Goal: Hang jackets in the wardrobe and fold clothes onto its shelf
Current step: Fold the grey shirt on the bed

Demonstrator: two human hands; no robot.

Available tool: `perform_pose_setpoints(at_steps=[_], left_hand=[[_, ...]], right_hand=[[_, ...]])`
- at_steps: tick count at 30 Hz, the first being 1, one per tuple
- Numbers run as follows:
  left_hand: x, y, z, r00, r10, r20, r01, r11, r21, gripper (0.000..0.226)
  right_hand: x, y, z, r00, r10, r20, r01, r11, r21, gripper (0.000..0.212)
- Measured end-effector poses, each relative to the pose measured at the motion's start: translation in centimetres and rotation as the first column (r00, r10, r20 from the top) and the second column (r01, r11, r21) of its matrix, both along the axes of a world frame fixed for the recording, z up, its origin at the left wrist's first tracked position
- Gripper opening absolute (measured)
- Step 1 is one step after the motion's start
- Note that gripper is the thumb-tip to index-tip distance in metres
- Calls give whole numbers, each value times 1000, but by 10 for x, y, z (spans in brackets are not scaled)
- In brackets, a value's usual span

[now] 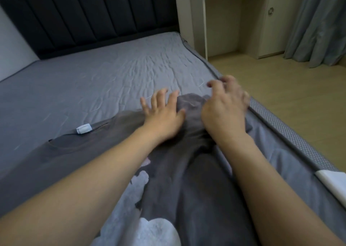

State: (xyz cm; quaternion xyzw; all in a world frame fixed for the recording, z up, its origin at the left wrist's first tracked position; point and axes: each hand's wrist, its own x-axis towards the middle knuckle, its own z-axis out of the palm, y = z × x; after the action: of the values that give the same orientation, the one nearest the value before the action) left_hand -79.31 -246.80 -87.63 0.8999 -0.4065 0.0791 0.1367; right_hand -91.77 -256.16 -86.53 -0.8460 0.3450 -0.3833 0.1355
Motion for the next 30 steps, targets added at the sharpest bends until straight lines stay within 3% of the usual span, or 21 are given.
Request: perform_pose_setpoints(at_steps=[2,4,6,7,14,20,25,30], left_hand=[[-8,44,-28,998,69,6,-70,992,106,63],[-13,85,-48,981,186,-60,-171,966,197,69],[-9,103,-56,967,211,-140,-171,952,254,71],[-6,103,-57,969,194,-153,-148,952,269,68],[-1,96,-49,968,133,-213,-54,939,339,61],[-44,149,-47,942,146,-302,-61,960,272,60],[-90,207,-43,957,172,-235,-125,971,204,58],[-116,268,-35,963,230,-137,-194,953,234,65]], right_hand=[[16,21,-5,979,164,-118,-166,986,-7,41],[29,41,-29,905,328,-273,-296,943,152,46],[34,50,-59,787,388,-480,-332,922,201,58],[36,48,-69,772,385,-506,-331,923,197,60],[42,48,-76,815,239,-528,-239,969,70,59],[9,72,-63,845,131,-519,-188,980,-60,53],[-40,96,-55,805,155,-573,-136,988,75,60],[-89,129,-43,738,337,-584,-174,932,318,70]])
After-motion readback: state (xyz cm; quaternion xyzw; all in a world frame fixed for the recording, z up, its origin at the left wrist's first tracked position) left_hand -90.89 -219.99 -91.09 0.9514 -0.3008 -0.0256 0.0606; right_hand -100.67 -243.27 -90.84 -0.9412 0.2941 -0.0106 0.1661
